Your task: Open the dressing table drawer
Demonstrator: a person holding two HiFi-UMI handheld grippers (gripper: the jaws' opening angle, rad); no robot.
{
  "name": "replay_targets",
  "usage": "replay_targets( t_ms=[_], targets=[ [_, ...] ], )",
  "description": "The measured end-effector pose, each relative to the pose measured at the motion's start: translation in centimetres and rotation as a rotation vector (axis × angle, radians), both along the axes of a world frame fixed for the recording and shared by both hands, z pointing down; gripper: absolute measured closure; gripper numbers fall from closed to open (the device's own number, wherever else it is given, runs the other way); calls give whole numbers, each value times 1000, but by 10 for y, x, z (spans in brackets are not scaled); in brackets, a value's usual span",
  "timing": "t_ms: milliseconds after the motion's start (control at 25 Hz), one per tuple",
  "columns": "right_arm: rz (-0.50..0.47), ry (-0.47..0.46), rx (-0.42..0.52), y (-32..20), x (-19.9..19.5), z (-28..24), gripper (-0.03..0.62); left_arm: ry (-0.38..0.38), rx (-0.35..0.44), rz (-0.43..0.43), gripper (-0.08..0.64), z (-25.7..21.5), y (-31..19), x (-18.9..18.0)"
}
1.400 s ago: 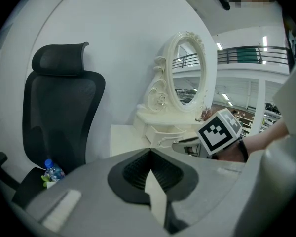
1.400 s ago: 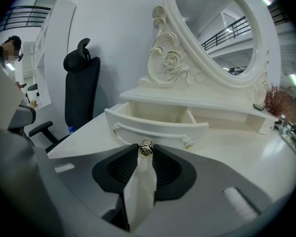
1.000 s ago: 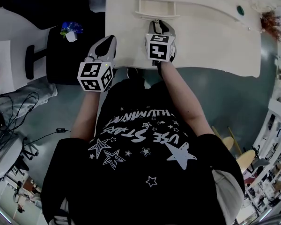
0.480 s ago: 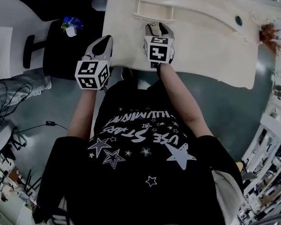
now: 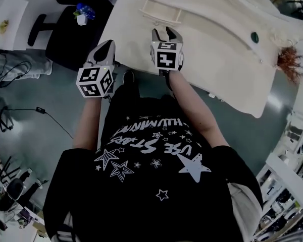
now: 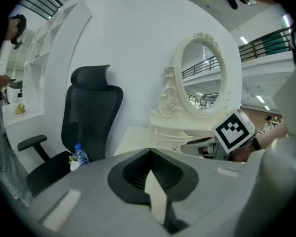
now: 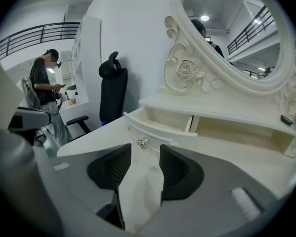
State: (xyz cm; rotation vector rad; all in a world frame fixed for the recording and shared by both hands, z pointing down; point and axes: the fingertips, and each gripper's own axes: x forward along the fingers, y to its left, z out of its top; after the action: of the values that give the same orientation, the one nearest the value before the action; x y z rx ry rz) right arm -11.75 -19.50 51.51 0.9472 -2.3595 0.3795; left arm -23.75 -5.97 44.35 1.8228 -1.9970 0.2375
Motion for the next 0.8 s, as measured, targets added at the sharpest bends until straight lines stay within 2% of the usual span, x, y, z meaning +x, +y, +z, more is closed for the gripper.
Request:
replay_targets(
  t_ms=[320,440,520,800],
  targets=[
    [-173,-40,74,14,34,-33,430,-27,64,-169,558,-15,38,57],
    [-239,-59,99,23,47,-39,484,-23,70,-234,558,-13,59,81],
    [-273,-73,105,29,56,-41,558,-14,62,-279,558,-10,74,97],
    [-370,-98,90,53,93,-40,565,-6,30,-374,558,-3,115,140]
  ],
)
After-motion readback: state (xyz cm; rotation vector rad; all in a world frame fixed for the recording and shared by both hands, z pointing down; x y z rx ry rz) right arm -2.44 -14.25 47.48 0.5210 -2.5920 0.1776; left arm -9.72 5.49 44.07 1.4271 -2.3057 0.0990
